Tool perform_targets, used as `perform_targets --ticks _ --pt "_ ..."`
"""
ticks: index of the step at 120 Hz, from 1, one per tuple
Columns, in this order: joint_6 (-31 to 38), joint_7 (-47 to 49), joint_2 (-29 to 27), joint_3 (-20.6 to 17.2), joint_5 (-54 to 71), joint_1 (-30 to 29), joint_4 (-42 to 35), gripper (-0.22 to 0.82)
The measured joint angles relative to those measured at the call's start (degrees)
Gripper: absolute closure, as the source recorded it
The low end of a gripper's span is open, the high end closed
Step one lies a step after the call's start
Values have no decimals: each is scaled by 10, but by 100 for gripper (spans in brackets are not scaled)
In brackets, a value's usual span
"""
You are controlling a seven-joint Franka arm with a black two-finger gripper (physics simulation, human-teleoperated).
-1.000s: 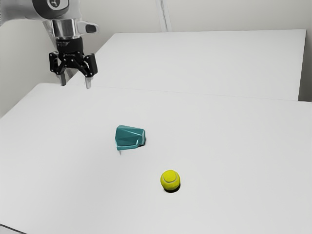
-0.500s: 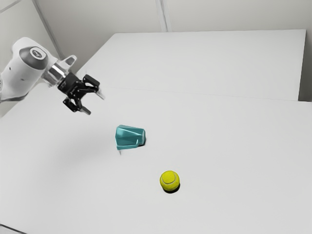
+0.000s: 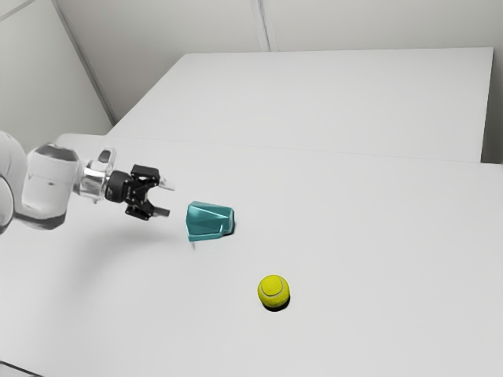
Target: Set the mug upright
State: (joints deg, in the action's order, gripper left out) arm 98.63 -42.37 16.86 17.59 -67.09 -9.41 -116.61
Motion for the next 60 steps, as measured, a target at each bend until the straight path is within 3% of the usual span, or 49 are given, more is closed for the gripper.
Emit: perform_targets --ticks 60 --pt "-11 -169 37 1 -92 1 -20 0"
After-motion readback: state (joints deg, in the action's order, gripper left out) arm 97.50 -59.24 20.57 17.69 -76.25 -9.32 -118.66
